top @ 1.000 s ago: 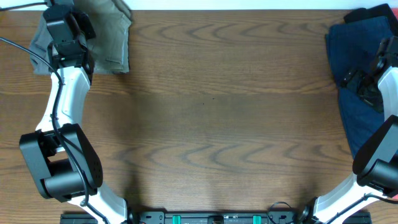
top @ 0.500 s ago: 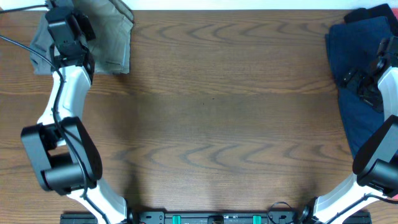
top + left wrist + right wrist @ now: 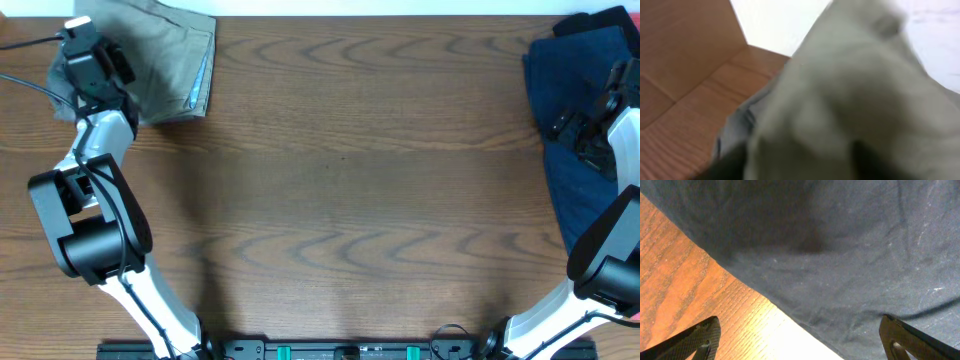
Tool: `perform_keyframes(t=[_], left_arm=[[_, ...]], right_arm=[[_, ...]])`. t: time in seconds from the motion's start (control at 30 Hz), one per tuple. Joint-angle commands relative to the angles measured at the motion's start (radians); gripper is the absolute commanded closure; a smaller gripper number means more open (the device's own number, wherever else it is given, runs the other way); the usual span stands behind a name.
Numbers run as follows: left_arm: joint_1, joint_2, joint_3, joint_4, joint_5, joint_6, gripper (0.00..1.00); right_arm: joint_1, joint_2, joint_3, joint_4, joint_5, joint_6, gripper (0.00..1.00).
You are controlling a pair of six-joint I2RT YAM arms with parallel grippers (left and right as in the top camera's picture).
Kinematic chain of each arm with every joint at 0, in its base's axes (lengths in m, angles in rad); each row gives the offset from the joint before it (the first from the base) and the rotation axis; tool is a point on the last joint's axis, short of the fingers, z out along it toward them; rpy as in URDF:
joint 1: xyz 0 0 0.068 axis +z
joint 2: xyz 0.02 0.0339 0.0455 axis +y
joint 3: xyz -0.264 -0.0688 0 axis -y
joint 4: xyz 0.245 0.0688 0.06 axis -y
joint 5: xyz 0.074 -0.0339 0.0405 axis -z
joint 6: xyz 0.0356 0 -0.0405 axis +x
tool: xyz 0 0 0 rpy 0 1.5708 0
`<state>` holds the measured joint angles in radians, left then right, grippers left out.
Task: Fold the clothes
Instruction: 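Place the folded shorts onto the grey garment at top left, then release the khaki shorts and lift the left gripper away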
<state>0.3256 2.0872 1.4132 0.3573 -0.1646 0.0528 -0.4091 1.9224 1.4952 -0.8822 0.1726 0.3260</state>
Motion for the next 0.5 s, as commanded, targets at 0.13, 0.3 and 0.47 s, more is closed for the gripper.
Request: perform_keyframes(t=[0.13, 0.3, 0.47], left_arm=[[0.003, -0.026, 0.032, 0.011, -0.012, -0.001, 0.02], [-0.017, -0.109, 0.032, -0.046, -0.012, -0.005, 0.02], [-0.050, -0.233, 0.032, -0.207, -0.012, -0.010, 0.02]], right_arm=[[-0.009, -0.002, 0.010, -0.001, 0.007, 0.010, 0.01], [-0.009, -0.002, 0.010, -0.001, 0.007, 0.010, 0.01], [-0.009, -0.002, 0.010, -0.001, 0.007, 0.010, 0.01]])
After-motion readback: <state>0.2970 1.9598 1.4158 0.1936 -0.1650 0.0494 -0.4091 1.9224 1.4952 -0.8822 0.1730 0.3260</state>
